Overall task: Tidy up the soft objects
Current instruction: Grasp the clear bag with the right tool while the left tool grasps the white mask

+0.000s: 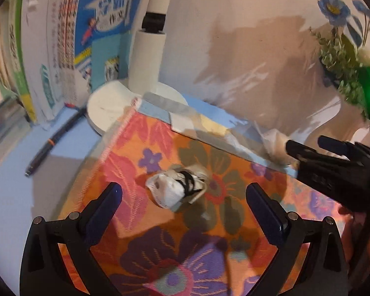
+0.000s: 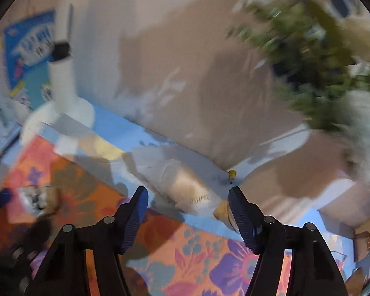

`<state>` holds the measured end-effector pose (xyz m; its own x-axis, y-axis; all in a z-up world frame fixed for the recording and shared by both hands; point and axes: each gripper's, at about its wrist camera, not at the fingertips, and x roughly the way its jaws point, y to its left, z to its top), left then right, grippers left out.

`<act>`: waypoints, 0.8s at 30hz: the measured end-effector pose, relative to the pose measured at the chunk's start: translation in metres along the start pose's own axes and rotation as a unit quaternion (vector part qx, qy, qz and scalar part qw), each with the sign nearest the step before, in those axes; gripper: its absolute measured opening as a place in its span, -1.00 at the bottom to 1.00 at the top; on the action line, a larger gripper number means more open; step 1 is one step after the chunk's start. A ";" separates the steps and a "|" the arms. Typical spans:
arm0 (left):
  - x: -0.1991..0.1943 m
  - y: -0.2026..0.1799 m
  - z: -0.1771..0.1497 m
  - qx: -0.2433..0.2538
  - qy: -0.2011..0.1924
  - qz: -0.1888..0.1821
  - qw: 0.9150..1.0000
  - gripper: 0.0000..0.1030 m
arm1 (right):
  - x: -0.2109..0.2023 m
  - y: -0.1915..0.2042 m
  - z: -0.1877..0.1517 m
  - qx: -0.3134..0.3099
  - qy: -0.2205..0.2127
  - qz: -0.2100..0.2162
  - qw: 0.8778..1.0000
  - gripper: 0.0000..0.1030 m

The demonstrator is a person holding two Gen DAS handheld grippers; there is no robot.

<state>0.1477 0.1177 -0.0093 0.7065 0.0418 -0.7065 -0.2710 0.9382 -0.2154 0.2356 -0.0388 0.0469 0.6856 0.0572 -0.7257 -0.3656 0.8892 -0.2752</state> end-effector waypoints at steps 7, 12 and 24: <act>0.012 -0.011 -0.002 0.032 0.029 0.038 0.998 0.83 | 0.049 0.005 0.012 0.020 0.036 -0.025 0.999 0.70; 0.020 -0.011 -0.003 0.039 0.043 0.042 0.997 0.03 | 0.083 0.011 0.013 0.012 0.073 -0.032 0.997 -0.11; -0.012 -0.023 -0.008 0.069 -0.035 -0.019 0.997 -0.16 | 0.013 -0.001 -0.020 0.050 0.012 0.014 0.999 -0.23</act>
<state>0.1405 0.0931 -0.0011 0.7595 0.0239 -0.6501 -0.1538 0.9776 -0.1438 0.2322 -0.0477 0.0255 0.6605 0.0727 -0.7473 -0.3193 0.9280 -0.1919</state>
